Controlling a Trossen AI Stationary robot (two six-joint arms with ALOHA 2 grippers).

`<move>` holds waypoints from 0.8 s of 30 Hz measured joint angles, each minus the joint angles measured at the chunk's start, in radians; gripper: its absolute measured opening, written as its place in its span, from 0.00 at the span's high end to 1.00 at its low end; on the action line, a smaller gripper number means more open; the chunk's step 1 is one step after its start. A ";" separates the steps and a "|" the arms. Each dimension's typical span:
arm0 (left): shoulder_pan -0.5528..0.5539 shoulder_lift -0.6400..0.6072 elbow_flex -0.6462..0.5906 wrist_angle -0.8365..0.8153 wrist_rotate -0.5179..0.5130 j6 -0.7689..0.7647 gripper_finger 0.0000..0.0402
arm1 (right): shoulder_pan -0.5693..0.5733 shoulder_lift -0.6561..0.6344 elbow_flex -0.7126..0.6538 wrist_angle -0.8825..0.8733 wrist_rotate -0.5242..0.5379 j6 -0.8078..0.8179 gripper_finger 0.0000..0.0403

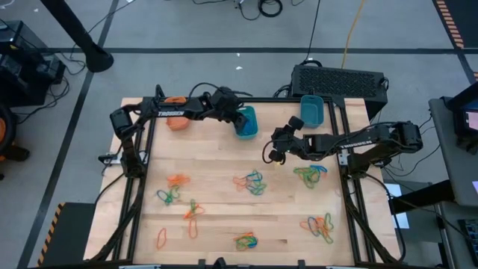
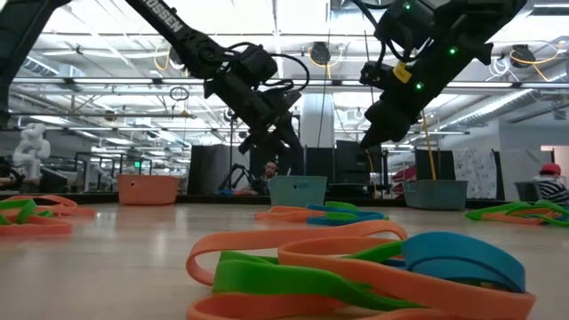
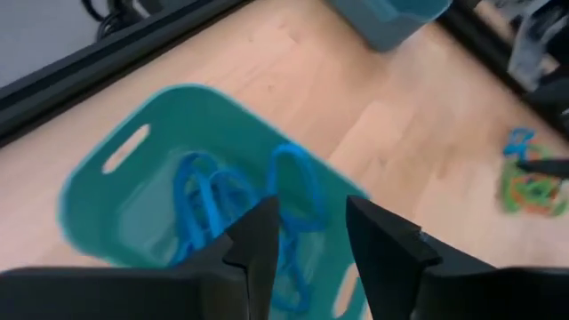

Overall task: Sort rubber bands into baskets
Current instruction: Put the blue rubber band into the light blue bin

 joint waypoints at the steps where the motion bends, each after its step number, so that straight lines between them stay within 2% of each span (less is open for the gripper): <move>1: 0.001 0.000 0.020 -0.038 -0.002 0.020 0.65 | 0.000 0.000 0.002 -0.017 -0.003 -0.003 0.58; 3: 0.002 -0.001 0.061 -0.126 -0.003 0.057 0.65 | 0.000 -0.006 0.018 -0.101 -0.046 0.003 0.58; 7: -0.011 -0.005 0.120 -0.290 -0.004 0.119 0.65 | 0.000 -0.049 0.066 -0.338 -0.243 0.090 0.58; 11: -0.080 -0.038 0.100 -0.323 -0.085 0.181 0.66 | 0.004 -0.119 0.074 -0.576 -0.411 0.251 0.58; 14: -0.148 -0.062 0.080 -0.307 -0.129 0.207 0.68 | 0.029 -0.173 0.054 -0.766 -0.397 0.430 0.58; 16: -0.193 -0.085 0.068 -0.308 -0.133 0.216 0.68 | 0.054 -0.209 0.027 -0.833 -0.376 0.528 0.58; 20: -0.285 -0.117 0.051 -0.203 -0.135 0.222 0.68 | 0.078 -0.282 -0.047 -0.834 -0.364 0.624 0.58; 24: -0.375 -0.130 -0.018 0.022 -0.135 0.214 0.68 | 0.079 -0.320 -0.133 -0.828 -0.420 0.687 0.58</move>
